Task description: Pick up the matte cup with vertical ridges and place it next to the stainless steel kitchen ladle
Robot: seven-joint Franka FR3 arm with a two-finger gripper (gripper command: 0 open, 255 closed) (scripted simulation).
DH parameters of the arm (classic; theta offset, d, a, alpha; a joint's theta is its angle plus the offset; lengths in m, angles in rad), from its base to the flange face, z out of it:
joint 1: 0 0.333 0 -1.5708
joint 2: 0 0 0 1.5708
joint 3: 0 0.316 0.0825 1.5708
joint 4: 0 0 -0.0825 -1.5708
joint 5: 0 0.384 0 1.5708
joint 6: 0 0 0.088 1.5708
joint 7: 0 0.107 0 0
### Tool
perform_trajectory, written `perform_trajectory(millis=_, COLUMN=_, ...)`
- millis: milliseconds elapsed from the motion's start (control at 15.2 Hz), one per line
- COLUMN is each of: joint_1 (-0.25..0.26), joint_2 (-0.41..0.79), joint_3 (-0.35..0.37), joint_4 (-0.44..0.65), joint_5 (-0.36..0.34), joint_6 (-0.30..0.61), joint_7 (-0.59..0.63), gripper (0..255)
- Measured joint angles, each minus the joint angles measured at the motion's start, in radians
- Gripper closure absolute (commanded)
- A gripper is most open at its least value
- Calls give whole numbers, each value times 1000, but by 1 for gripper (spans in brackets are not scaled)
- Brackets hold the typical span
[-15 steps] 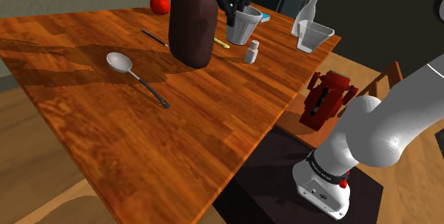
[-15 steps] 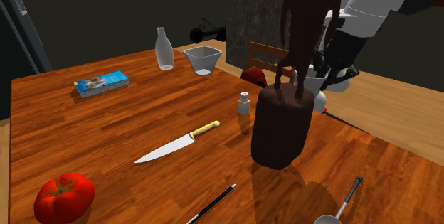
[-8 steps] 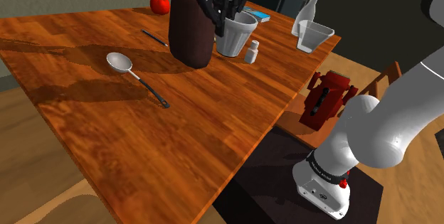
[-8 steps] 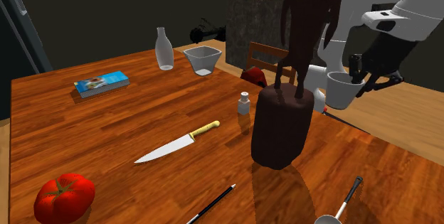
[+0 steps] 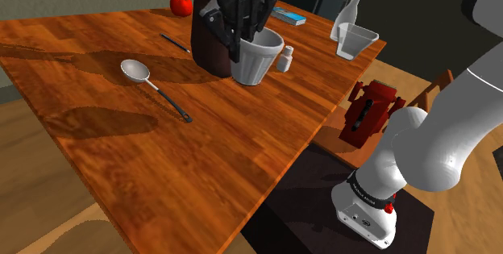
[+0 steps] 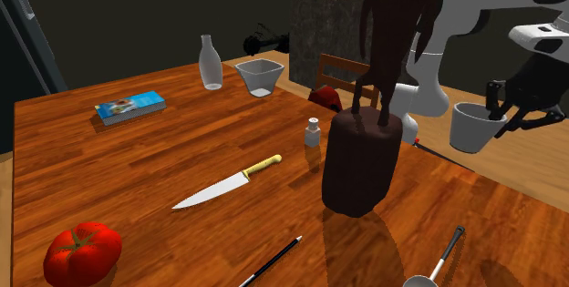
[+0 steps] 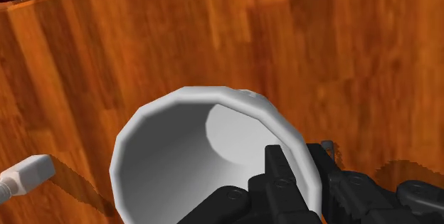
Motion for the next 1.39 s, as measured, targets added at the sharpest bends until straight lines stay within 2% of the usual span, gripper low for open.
perform_trajectory(millis=1386, joint_1=0, joint_2=-51, joint_3=-8, joint_4=-331, joint_5=23, joint_6=284, joint_7=27, gripper=255)
